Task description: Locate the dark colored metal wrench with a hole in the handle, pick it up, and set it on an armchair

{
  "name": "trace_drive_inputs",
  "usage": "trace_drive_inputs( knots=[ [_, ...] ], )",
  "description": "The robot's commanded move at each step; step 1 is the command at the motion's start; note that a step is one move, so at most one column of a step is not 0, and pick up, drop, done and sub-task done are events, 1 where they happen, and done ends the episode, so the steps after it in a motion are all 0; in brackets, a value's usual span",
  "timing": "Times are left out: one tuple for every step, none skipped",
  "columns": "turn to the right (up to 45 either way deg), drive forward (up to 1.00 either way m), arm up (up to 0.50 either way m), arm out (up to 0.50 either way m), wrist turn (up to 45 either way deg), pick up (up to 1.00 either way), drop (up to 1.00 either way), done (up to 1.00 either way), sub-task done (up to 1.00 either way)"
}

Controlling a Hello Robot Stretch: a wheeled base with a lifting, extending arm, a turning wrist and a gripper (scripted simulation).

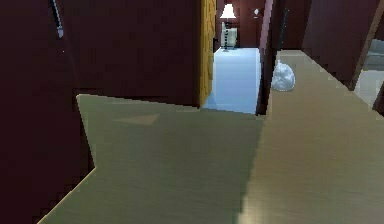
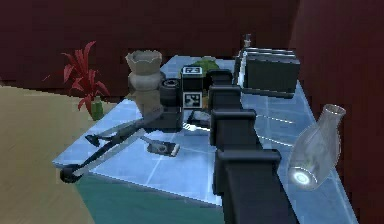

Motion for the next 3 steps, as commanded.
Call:
trace_drive_inputs(
  knots=[
    [0.0, 0.0, 0.0, 0.0, 45.0, 0.0, 0.0, 0.0, 0.0],
    [0.0, 0.0, 0.0, 0.0, 24.0, 0.0, 0.0, 0.0, 0.0],
    [0.0, 0.0, -0.14, 0.0, 0.0, 0.0, 0.0, 0.0, 0.0]
  ],
)
